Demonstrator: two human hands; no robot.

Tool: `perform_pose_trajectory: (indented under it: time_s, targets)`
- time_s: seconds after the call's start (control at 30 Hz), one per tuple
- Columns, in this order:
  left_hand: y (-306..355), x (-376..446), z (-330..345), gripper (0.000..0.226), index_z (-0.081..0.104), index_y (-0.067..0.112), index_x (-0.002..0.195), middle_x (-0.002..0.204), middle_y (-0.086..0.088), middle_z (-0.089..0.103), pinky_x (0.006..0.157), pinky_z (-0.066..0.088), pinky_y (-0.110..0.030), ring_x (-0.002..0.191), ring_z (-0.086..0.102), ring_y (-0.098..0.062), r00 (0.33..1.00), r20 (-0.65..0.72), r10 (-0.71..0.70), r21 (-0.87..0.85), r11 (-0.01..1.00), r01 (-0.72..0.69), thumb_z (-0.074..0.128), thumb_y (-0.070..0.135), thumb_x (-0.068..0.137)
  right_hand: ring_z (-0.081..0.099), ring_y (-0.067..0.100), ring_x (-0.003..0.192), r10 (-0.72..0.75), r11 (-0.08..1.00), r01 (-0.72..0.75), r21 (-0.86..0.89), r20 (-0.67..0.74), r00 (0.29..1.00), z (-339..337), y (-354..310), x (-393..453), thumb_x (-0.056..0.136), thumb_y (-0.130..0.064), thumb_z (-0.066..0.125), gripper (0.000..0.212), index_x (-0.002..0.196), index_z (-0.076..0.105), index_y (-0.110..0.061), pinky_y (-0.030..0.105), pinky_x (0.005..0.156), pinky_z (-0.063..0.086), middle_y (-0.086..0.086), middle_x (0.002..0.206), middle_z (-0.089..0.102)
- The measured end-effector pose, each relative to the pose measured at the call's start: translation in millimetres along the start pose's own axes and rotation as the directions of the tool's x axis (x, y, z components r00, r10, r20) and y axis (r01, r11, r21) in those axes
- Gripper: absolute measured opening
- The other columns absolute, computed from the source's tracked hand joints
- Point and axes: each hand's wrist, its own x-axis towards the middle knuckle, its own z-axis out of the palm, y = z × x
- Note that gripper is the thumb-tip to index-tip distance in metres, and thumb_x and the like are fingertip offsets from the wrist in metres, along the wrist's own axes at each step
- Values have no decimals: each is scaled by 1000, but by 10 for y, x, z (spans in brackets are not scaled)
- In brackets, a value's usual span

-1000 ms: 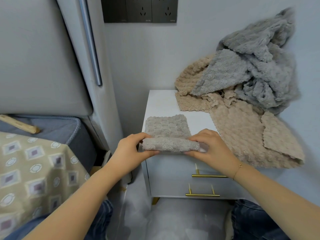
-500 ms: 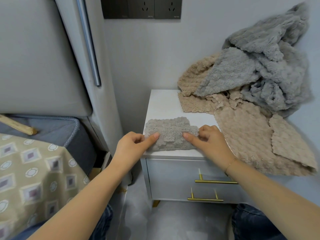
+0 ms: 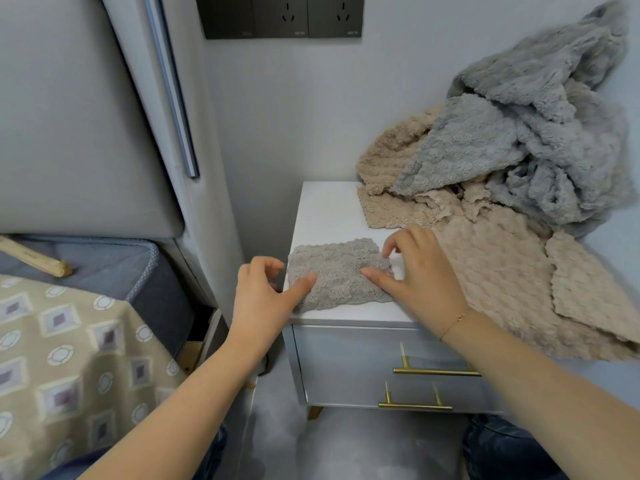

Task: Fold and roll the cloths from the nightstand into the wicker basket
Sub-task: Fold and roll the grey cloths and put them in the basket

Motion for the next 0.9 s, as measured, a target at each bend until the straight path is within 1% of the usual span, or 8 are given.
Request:
perform_pose_trajectory:
  time_s: [0.07, 0.13, 0.2, 0.33, 0.47, 0.63, 0.73, 0.9]
  targets:
    - [23, 7, -42, 41, 56, 25, 115, 116, 7, 48, 89, 42, -24, 103, 49, -9, 965, -9, 261, 105, 960, -259, 73, 41, 81, 47, 18, 92, -165, 986, 164, 23, 13, 986, 20, -22, 8, 85, -30, 69, 22, 93, 61, -11, 31, 77, 42, 1, 95, 53]
    - [43, 48, -77, 32, 62, 25, 116, 118, 7, 52, 92, 42, -30, 107, 48, -10, 857, 60, 512, 241, 826, -510, 62, 41, 88, 52, 20, 93, -261, 965, 260, 25, 32, 965, 51, -28, 0, 87, -17, 68, 12, 97, 67, -10, 34, 80, 45, 2, 99, 59]
    - [22, 81, -87, 32, 68, 24, 112, 117, 9, 59, 91, 44, -33, 107, 51, -9, 784, 156, 601, 276, 736, -619, 49, 42, 92, 56, 19, 96, -287, 958, 284, 45, 68, 956, 52, -10, -25, 93, -20, 59, 16, 102, 69, -12, 34, 85, 45, -1, 102, 64]
    - [-44, 86, -110, 54, 61, 24, 128, 128, 16, 56, 106, 37, -27, 120, 45, 1, 810, 311, 497, 171, 809, -562, 43, 57, 91, 49, 9, 117, -156, 986, 130, 107, 279, 948, -79, 15, -82, 90, -53, 48, 50, 125, 61, -21, 30, 101, 37, -8, 125, 59]
    - [-91, 56, -164, 83, 50, 27, 138, 137, 17, 47, 108, 29, -21, 126, 40, -1, 789, 405, 462, 202, 796, -570, 57, 73, 70, 33, -2, 126, -119, 989, 75, 127, 383, 916, -123, 16, -167, 75, -64, 67, 76, 139, 47, -27, 26, 109, 28, -11, 139, 46]
    - [-124, -58, -176, 68, 55, 26, 132, 130, 13, 55, 104, 39, -28, 119, 47, -5, 740, 390, 548, 223, 723, -653, 76, 51, 72, 40, 2, 121, -142, 984, 93, 150, 355, 924, -159, -15, -328, 75, -66, 58, 71, 134, 52, -26, 26, 105, 35, -9, 131, 52]
    - [-102, -122, -198, 53, 63, 25, 122, 119, 15, 63, 99, 45, -28, 112, 55, -2, 747, 351, 564, 184, 741, -646, 81, 40, 74, 43, 1, 116, -136, 980, 77, 186, 330, 934, -206, -41, -406, 77, -57, 66, 59, 128, 55, -29, 23, 101, 37, -15, 123, 54]
    - [18, -181, -239, 46, 62, 27, 118, 113, 20, 59, 99, 40, -19, 111, 50, 2, 832, 423, 359, 99, 894, -436, 73, 47, 78, 51, -12, 105, 85, 876, -261, 405, 404, 911, -320, -131, -382, 69, -47, 77, 48, 108, 51, -37, 5, 85, 38, -23, 112, 57]
